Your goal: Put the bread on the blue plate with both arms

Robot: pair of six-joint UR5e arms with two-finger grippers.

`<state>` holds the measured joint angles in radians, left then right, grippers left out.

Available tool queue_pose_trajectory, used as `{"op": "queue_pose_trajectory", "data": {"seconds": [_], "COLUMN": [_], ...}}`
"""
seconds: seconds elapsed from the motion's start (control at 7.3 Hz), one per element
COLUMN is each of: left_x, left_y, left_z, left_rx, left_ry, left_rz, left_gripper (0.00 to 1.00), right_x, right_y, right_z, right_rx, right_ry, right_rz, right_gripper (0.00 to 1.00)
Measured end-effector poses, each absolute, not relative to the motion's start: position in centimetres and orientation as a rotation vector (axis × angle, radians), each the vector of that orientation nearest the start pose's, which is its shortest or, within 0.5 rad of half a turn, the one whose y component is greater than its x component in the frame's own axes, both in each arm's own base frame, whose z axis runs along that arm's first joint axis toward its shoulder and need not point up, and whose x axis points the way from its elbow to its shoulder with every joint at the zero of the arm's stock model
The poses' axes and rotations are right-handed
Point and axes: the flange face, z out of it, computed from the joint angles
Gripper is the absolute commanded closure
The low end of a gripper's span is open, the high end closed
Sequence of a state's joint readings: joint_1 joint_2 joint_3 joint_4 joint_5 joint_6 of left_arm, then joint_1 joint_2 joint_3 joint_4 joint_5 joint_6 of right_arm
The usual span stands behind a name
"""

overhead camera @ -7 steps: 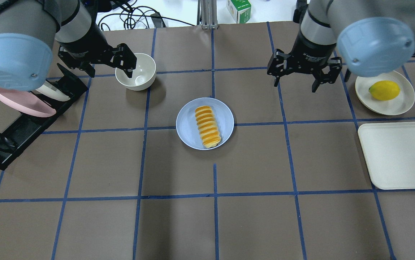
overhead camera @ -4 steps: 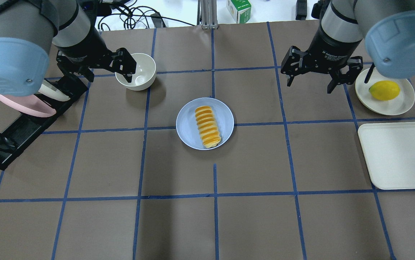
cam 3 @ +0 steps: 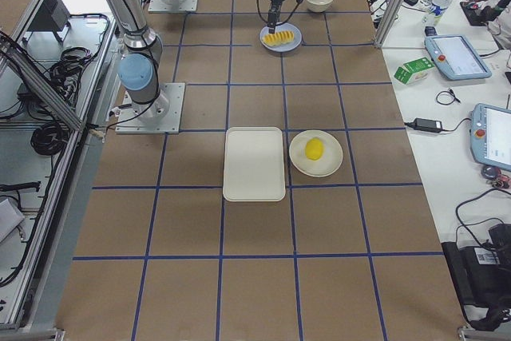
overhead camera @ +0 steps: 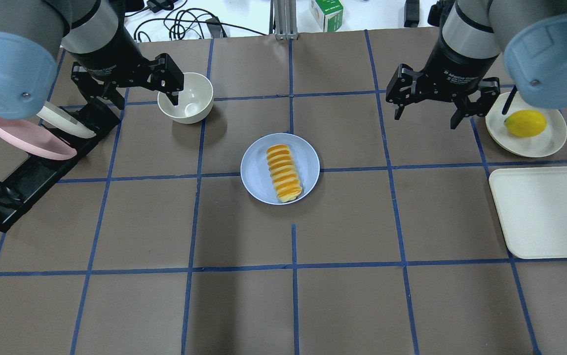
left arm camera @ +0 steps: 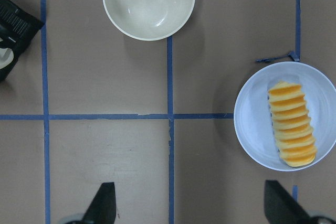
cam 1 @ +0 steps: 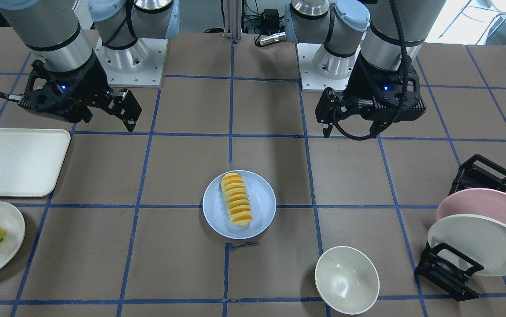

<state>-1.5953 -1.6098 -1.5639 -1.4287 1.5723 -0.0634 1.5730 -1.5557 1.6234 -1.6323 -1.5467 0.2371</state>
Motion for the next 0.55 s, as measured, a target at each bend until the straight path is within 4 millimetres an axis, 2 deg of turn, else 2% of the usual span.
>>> {"op": "queue_pose_trajectory", "data": {"seconds": [0.55], "left_x": [-14.51], "left_y": [-51.33], "left_z": [48.94], "left_rx": [-0.071], "left_ry": [3.137], "left_rz": [-0.172], "left_gripper": [0.00], "right_x": [13.65], "right_y": [-49.31], "right_z": [46.22], "right_rx": [0.342], "right_ry": [3.114], "right_rz": [0.006], "right_gripper": [0.00]}}
